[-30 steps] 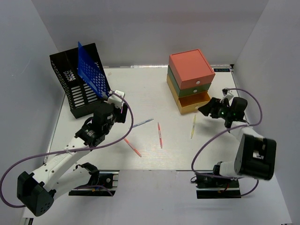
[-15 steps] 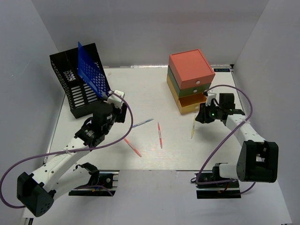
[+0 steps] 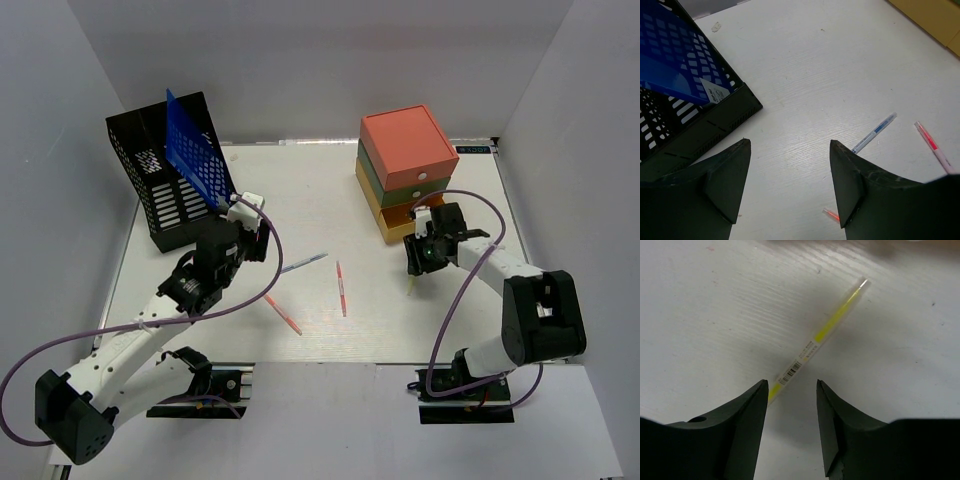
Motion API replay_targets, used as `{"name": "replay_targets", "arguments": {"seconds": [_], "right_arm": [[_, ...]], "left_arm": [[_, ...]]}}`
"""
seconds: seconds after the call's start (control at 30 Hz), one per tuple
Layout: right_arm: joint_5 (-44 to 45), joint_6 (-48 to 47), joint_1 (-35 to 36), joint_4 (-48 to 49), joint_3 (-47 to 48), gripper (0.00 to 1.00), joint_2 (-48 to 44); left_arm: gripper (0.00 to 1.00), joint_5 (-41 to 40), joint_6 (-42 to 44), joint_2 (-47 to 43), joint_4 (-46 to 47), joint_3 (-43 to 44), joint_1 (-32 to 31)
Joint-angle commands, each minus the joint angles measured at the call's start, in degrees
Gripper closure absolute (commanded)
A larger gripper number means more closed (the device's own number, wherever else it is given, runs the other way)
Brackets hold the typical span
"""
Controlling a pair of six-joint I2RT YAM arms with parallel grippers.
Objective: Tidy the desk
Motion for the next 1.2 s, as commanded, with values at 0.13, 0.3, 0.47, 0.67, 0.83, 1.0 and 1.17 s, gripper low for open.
{"name": "replay_targets", "arguments": {"seconds": [0.13, 0.3, 0.47, 0.67, 0.83, 1.0, 1.17], "right_arm": [[5.6, 2.1, 1.1, 3.1, -0.3, 0.5, 2.0], [5.5, 3.1, 1.6, 3.6, 0.6, 0.54, 4.8], [5.9, 3.4, 1.7, 3.6, 0.6, 0.58, 6.1], [6.1, 2.6, 1.2, 2.4, -0.8, 0.73, 5.5], [4.4, -0.8, 1.2, 1.2, -1.0, 0.88, 3.7], [-5.7, -9.1, 1.3, -4.1, 1.0, 0.93, -0.5], [-17.4, -20.4, 1.4, -14.6, 6.8, 0.96, -4.5]], "left_arm": [[0.26, 0.5, -0.2, -1.6, 0.5, -0.3, -0.3], [0.26, 0.2, -0.1, -1.8, 0.6, -0.4, -0.3], [0.26, 0.2, -0.2, -1.5, 0.6, -0.4, -0.3], [0.26, 0.4, -0.2, -1.4, 0.7, -0.4, -0.3], [0.26, 0.4, -0.2, -0.9, 0.6, -0.4, -0.3], [0.26, 0.4, -0.1, -0.7, 0.7, -0.6, -0.3], [0.26, 0.2, -0.1, 0.2, 0.5, -0.5, -0.3]]}}
